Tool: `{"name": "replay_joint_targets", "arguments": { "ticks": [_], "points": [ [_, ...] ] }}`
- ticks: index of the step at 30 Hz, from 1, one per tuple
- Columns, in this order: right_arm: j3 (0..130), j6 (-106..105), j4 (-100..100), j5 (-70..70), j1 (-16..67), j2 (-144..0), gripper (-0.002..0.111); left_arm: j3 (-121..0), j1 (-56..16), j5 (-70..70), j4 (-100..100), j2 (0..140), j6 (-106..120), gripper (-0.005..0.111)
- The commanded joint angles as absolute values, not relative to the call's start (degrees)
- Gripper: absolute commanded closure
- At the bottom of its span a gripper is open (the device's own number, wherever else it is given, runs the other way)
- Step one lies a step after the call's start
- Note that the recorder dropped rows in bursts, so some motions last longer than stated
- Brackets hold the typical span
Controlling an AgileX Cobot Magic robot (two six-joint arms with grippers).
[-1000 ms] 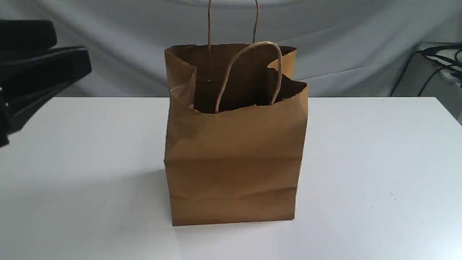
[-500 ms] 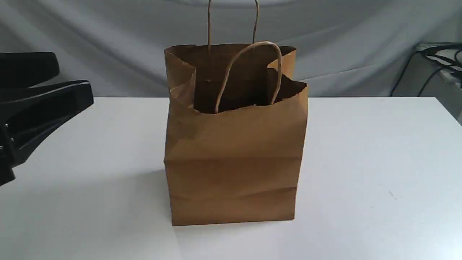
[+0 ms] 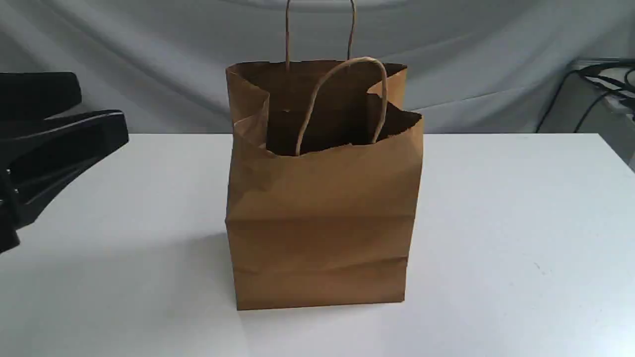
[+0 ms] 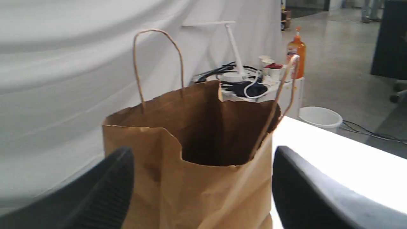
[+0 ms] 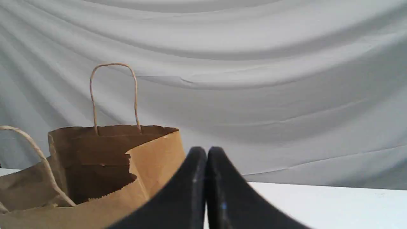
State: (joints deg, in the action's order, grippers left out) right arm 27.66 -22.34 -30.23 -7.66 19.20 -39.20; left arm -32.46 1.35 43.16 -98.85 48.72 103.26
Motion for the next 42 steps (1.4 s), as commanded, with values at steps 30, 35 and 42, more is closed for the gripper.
{"name": "replay_joint_targets", "arguments": {
  "ticks": [30, 35, 42],
  "points": [
    [27.44, -22.19, -30.18, -7.97, 18.82, -38.95, 0.108, -7.82, 1.38, 3.00, -99.95, 0.00, 92.94, 0.043],
    [27.44, -22.20, -30.18, -8.21, 18.82, -38.95, 0.108, -11.09, 1.38, 1.47, -99.95, 0.00, 94.67, 0.043],
    [27.44, -22.08, -30.18, -8.20, 18.82, -38.95, 0.108, -14.87, 1.38, 6.34, -99.95, 0.00, 94.93, 0.043]
  ]
}}
